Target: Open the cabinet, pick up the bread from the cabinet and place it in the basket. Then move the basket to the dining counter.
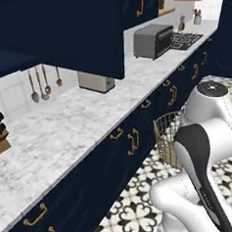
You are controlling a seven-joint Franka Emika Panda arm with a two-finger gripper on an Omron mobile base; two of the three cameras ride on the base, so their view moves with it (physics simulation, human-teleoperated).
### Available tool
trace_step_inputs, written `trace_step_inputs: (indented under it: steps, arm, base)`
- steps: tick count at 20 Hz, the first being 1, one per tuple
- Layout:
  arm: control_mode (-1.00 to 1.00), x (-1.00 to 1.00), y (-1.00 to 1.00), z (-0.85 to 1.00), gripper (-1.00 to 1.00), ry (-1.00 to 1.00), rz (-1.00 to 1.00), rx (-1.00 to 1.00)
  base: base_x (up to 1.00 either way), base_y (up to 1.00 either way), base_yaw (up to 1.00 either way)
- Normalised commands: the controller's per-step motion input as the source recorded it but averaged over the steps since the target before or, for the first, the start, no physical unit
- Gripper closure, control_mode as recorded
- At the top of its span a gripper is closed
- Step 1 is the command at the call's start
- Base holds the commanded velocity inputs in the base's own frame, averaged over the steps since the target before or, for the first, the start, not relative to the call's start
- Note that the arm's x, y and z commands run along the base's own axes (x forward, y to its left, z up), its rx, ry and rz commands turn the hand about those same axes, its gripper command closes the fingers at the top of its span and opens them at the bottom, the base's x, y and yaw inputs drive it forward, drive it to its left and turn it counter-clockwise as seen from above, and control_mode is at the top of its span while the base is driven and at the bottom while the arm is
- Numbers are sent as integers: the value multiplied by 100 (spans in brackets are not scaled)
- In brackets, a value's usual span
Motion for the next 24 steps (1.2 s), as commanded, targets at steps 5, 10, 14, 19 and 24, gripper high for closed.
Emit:
trace_step_inputs:
  steps: [5, 10, 14, 19, 24]
  arm:
    - [100, 0, 0, 0, 100, 0, 0, 0]
    - [100, 0, 0, 0, 100, 0, 0, 0]
    - [100, 0, 0, 0, 100, 0, 0, 0]
    - [100, 0, 0, 0, 100, 0, 0, 0]
    - [100, 0, 0, 0, 100, 0, 0, 0]
  base:
    - [0, -66, -82]
    - [0, -64, -84]
    - [0, -67, -84]
    - [0, -68, -82]
    - [0, -69, -79]
